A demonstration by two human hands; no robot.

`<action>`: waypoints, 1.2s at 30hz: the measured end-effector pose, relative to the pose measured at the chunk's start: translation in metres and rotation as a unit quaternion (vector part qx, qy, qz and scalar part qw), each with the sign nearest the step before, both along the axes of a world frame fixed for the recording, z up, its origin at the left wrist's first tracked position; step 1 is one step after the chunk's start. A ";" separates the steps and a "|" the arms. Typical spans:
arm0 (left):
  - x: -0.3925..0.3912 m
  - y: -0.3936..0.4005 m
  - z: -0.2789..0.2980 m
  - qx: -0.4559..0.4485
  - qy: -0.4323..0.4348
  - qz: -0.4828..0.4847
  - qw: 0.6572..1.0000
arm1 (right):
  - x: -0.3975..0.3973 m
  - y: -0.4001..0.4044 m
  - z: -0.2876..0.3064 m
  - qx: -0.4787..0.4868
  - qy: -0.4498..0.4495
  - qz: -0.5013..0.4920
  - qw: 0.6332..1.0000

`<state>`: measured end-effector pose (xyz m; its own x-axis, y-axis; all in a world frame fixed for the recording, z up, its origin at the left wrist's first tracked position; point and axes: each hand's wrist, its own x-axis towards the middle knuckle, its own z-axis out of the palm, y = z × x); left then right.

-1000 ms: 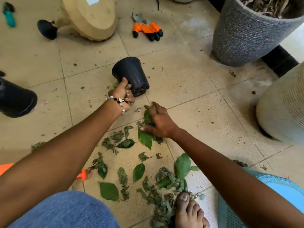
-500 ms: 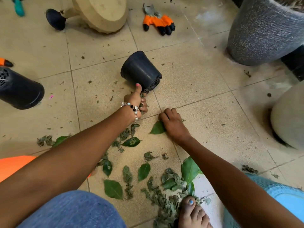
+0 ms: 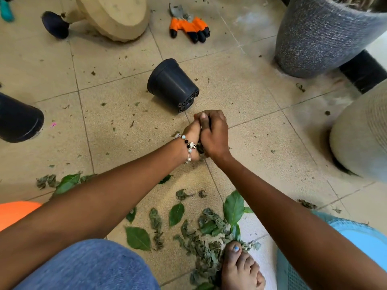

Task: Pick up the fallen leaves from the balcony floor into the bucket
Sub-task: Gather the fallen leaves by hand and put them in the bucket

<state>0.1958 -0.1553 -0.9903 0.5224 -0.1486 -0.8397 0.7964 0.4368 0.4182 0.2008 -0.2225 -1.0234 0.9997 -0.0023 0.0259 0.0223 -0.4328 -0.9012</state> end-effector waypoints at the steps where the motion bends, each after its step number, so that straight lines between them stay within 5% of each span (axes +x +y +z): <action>1: 0.001 0.001 0.000 0.011 0.001 0.003 1.000 | -0.002 -0.001 0.000 -0.034 -0.032 0.021 0.999; 5: 0.005 0.002 -0.002 0.057 -0.002 0.071 0.996 | -0.010 -0.006 0.004 -0.093 -0.090 0.087 0.988; 10: 0.002 0.004 0.001 0.049 -0.026 0.119 0.991 | -0.014 -0.020 0.001 -0.165 -0.028 0.206 0.964; 12: 0.004 0.006 0.001 0.101 -0.033 0.137 0.985 | -0.015 -0.024 0.004 -0.068 0.020 0.209 0.975; 15: 0.013 0.024 -0.005 0.118 -0.030 0.143 0.982 | -0.019 -0.034 0.002 0.118 0.060 0.082 0.988; 18: 0.015 0.050 -0.016 0.132 -0.014 0.175 0.976 | -0.028 -0.061 -0.021 -0.135 0.067 0.021 0.988; 22: 0.008 0.077 -0.023 0.146 -0.007 0.179 0.973 | -0.052 -0.081 -0.059 -0.333 0.040 0.146 0.931; 36: -0.002 0.108 -0.033 0.123 -0.027 0.172 0.977 | -0.016 0.022 -0.063 -0.308 -0.126 0.358 0.873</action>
